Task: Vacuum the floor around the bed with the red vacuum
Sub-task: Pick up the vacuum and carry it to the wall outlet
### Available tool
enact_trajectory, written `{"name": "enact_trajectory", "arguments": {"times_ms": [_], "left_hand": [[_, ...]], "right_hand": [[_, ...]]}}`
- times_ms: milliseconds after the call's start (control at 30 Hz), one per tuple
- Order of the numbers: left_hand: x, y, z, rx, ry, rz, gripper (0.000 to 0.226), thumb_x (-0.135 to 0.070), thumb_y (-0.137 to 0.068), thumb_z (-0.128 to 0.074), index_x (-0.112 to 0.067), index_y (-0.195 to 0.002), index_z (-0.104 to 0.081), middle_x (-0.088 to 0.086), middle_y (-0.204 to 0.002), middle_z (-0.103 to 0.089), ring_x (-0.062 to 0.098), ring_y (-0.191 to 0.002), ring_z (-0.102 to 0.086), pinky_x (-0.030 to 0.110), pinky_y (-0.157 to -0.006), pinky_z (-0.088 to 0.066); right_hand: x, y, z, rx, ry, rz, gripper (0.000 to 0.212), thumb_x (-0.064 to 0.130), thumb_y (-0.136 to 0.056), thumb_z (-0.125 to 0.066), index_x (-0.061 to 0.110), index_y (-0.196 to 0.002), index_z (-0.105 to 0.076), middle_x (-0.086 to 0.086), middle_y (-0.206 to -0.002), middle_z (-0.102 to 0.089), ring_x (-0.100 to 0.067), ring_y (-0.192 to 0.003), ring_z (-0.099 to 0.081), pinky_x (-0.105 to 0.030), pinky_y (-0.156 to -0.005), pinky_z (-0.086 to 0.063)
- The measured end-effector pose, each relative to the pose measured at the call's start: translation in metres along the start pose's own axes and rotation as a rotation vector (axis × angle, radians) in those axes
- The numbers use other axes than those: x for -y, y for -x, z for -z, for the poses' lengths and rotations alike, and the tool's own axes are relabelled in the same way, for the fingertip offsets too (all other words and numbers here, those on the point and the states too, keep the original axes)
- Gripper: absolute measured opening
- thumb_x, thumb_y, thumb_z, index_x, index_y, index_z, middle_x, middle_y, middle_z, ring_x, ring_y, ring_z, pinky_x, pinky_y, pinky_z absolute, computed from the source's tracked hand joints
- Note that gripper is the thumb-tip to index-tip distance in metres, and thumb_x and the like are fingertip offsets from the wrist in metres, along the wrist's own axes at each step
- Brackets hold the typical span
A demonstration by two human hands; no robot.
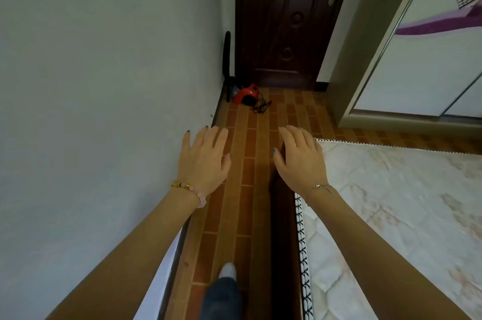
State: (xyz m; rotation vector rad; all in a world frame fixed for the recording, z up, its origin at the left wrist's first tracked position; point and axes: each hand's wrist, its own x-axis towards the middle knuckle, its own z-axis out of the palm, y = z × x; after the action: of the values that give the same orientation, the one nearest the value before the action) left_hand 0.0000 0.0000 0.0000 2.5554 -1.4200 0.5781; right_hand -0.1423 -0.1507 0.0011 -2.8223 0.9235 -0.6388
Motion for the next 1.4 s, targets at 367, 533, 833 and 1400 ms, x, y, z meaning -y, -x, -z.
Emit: {"name": "enact_trajectory", "arguments": {"times_ms": [367, 533, 833, 1400], "left_hand": [[0.072, -0.143, -0.062, -0.005, 0.026, -0.054, 0.054, -0.036, -0.084, -0.036, -0.010, -0.126, -0.057, 0.012, -0.122, -0.062, 0.030, -0.112, -0.059, 0.055, -0.097, -0.042], [0.085, -0.193, -0.088, -0.019, 0.058, -0.086, 0.054, -0.036, -0.084, -0.035, -0.011, -0.125, -0.058, 0.011, -0.123, -0.062, 0.030, -0.114, -0.059, 0.053, -0.098, -0.041], [0.106, -0.272, -0.141, 0.008, 0.094, -0.035, 0.052, -0.035, -0.084, -0.037, -0.011, -0.126, -0.057, 0.011, -0.124, -0.061, 0.030, -0.116, -0.057, 0.053, -0.099, -0.041], [0.103, -0.504, -0.259, 0.094, 0.141, 0.038, 0.053, -0.033, -0.082, -0.038, -0.007, -0.123, -0.059, 0.014, -0.120, -0.063, 0.031, -0.110, -0.060, 0.052, -0.095, -0.044]], "right_hand": [[0.001, -0.142, -0.057, -0.010, 0.017, -0.039, 0.048, 0.033, -0.092, -0.050, 0.016, -0.137, -0.046, -0.003, -0.141, -0.047, -0.023, -0.134, -0.039, -0.043, -0.106, -0.035], [0.000, -0.183, -0.079, 0.015, 0.034, -0.068, 0.049, 0.037, -0.093, -0.044, 0.017, -0.138, -0.043, -0.002, -0.142, -0.045, -0.022, -0.136, -0.036, -0.042, -0.107, -0.034], [-0.022, -0.279, -0.117, 0.026, -0.001, -0.035, 0.049, 0.031, -0.091, -0.052, 0.014, -0.137, -0.047, -0.005, -0.140, -0.047, -0.024, -0.133, -0.040, -0.045, -0.106, -0.039], [-0.133, -0.505, -0.211, 0.163, -0.010, -0.008, 0.051, 0.033, -0.092, -0.051, 0.015, -0.139, -0.043, -0.003, -0.143, -0.044, -0.022, -0.136, -0.037, -0.042, -0.108, -0.036]]}}
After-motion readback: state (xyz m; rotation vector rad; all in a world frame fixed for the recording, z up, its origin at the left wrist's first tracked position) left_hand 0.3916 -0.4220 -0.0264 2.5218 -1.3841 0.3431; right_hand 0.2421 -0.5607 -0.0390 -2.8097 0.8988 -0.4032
